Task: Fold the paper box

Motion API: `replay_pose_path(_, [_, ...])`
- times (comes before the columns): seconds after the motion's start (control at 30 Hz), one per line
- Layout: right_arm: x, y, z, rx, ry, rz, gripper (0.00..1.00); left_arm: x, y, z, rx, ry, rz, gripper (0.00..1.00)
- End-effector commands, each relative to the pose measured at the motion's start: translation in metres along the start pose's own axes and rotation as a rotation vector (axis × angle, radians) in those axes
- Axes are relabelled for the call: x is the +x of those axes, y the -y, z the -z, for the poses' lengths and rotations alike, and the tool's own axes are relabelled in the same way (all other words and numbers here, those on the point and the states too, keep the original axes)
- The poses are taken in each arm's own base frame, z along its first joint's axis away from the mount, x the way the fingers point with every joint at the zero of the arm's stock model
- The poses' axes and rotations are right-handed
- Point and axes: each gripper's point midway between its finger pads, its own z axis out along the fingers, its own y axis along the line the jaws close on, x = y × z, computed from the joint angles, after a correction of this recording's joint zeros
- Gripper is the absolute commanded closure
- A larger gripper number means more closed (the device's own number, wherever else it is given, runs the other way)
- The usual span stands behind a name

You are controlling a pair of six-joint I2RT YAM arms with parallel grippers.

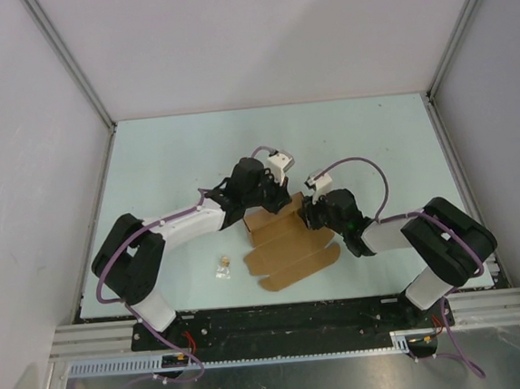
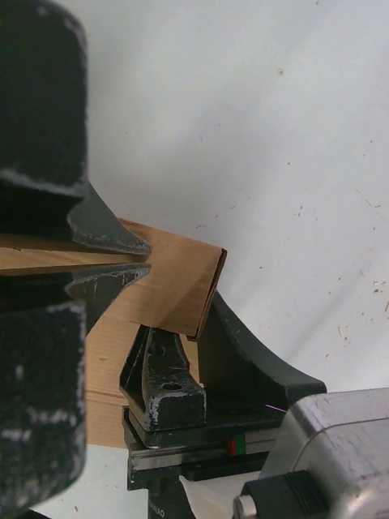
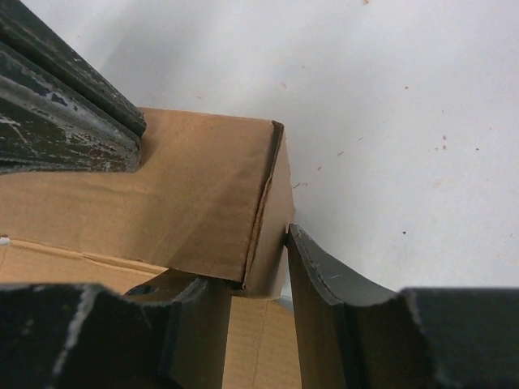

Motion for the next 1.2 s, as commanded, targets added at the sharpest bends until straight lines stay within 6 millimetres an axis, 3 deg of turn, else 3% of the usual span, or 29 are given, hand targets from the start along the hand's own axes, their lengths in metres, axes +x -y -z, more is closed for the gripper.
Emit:
replay_pose_path(0.0, [-0.015,0.0,-0.003,0.019,0.066,0.024,0.63,0.009,0.007,-0.002,0.047,-0.013,-0.031,0.88])
replay_pose_path(0.8, [-0.021,0.0,-0.007,0.029,0.106,0.037,0.66,0.027,0.006,0.001,0.036,-0.047,-0.015,0.89])
replay_pose_path(1.17, [-0.021,-0.002,-0.01,0.039,0.12,0.045,0.77,0.033,0.007,0.001,0.041,-0.059,-0.013,0.89])
